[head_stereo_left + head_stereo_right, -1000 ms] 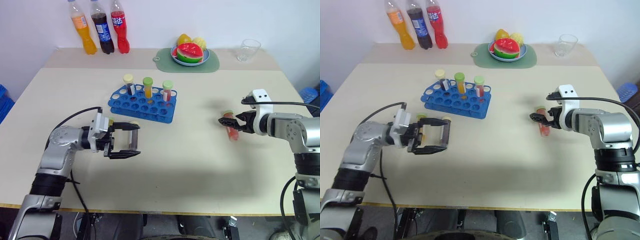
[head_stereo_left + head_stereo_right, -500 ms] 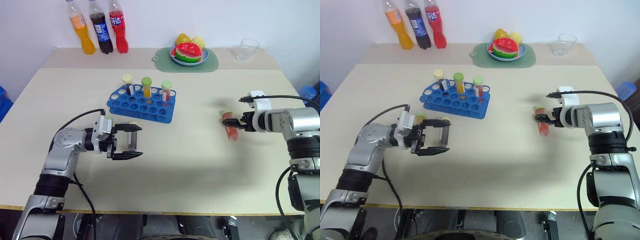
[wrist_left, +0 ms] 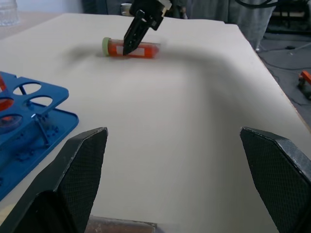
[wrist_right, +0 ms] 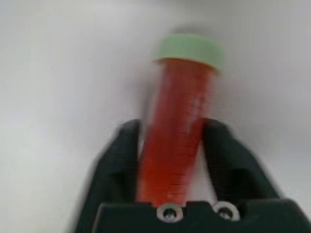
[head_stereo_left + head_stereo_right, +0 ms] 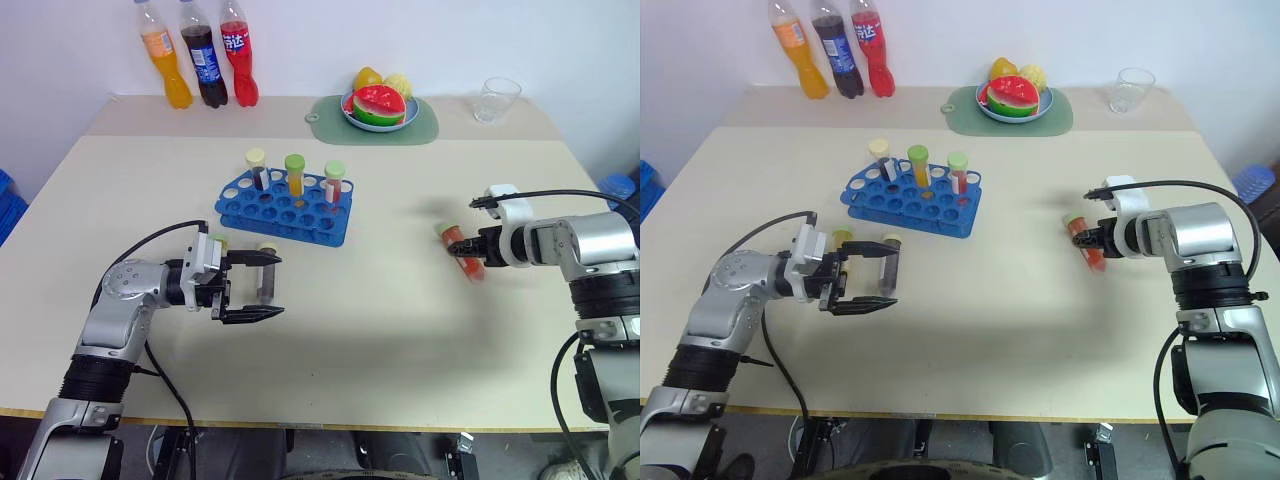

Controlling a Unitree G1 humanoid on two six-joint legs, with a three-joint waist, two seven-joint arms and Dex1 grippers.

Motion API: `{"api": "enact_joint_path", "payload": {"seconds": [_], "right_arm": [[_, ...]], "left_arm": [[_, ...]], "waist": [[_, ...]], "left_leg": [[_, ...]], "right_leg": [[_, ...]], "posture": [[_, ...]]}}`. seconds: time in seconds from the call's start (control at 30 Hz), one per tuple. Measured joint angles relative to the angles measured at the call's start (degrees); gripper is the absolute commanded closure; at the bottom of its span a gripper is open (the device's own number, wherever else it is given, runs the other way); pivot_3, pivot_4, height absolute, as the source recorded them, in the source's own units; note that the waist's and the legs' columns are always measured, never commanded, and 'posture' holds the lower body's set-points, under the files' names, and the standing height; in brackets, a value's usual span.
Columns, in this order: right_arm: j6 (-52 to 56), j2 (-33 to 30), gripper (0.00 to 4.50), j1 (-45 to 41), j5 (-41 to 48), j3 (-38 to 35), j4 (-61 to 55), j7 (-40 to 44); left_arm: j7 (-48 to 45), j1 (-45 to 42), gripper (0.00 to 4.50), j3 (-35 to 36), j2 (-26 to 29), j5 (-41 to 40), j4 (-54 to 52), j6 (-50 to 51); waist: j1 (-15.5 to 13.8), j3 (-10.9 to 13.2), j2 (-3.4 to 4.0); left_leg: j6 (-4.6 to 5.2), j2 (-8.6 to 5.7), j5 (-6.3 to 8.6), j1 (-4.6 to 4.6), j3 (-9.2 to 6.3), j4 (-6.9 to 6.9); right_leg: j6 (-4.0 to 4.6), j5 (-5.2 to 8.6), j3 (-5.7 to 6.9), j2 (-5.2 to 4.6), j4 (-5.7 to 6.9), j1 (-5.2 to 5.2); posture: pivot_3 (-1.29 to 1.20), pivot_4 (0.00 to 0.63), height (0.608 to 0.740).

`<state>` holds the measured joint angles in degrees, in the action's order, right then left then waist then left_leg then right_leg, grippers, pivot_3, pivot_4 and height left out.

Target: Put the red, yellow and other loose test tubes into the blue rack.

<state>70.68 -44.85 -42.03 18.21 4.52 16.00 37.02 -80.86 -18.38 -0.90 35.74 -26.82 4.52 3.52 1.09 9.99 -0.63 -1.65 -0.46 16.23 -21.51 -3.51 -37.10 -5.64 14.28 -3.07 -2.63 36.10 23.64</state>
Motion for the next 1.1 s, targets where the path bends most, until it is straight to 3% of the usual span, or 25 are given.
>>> {"api": "enact_joint_path", "payload": {"seconds": [0.23, 0.33, 0.47, 0.6, 0.87, 1.1], "right_arm": [[-8.05, -4.69, 3.64, 7.67, -0.93, 2.94, -11.37, 6.15], [-14.03, -3.69, 3.64, 14.1, 4.78, -2.7, -20.33, 11.98], [-27.46, 5.11, 3.64, 19.25, 10.37, -10.53, -29.74, 14.44], [-39.9, 14.35, 3.64, 19.98, 8.74, -10.91, -29.11, 10.62], [-60.01, 30.54, 3.64, 14.17, 1.8, -4.78, -16.62, 4.85], [-74.03, 39.28, 3.64, 11.19, -1.16, -2.68, -3.76, 3.42]], "left_arm": [[1.42, 1.3, 0.0, 0.51, -0.03, -0.48, -0.69, 0.79], [3.06, 2.82, 0.0, 2.12, 0.01, -1.16, -1.24, 1.29], [4.87, 4.55, 0.0, 4.08, 0.24, -1.43, -2.18, 1.36], [6.31, 5.67, 0.0, 5.67, 0.39, -1.45, -2.26, 2.17], [8.94, 6.39, 0.0, 8.41, 0.52, -1.47, -2.18, 2.41], [12.96, 6.37, 0.0, 10.52, -0.76, -1.74, -2.07, 2.39]], "waist": [[-0.1, 0.01, 0.01], [0.13, 0.03, 0.02], [0.3, 0.06, 0.02], [0.08, 0.07, 0.03], [0.14, 0.09, 0.06], [0.11, 0.09, 0.07]], "left_leg": [[0.01, 0.0, 0.0, -0.03, -0.04, 0.01], [0.04, 0.1, 0.02, -0.01, 0.0, 0.03], [0.03, 0.18, 0.02, 0.07, -0.03, -0.02], [0.03, 0.17, 0.01, 0.07, -0.02, -0.06], [0.01, 0.17, 0.01, 0.05, -0.02, 0.02], [0.0, 0.14, 0.01, 0.05, -0.02, 0.04]], "right_leg": [[-0.02, 0.01, 0.03, -0.02, 0.0, 0.01], [-0.02, 0.01, 0.02, 0.03, 0.0, 0.03], [-0.02, 0.01, 0.03, 0.13, 0.03, -0.04], [-0.02, 0.01, 0.03, 0.06, 0.02, -0.08], [0.01, -0.01, 0.03, 0.03, 0.08, 0.03], [0.01, -0.02, 0.03, -0.04, 0.09, 0.04]], "posture": [[0.0, 0.15, 0.74], [0.0, 0.15, 0.74], [0.0, 0.15, 0.74], [0.0, 0.15, 0.74], [0.0, 0.15, 0.74], [0.0, 0.15, 0.74]]}}
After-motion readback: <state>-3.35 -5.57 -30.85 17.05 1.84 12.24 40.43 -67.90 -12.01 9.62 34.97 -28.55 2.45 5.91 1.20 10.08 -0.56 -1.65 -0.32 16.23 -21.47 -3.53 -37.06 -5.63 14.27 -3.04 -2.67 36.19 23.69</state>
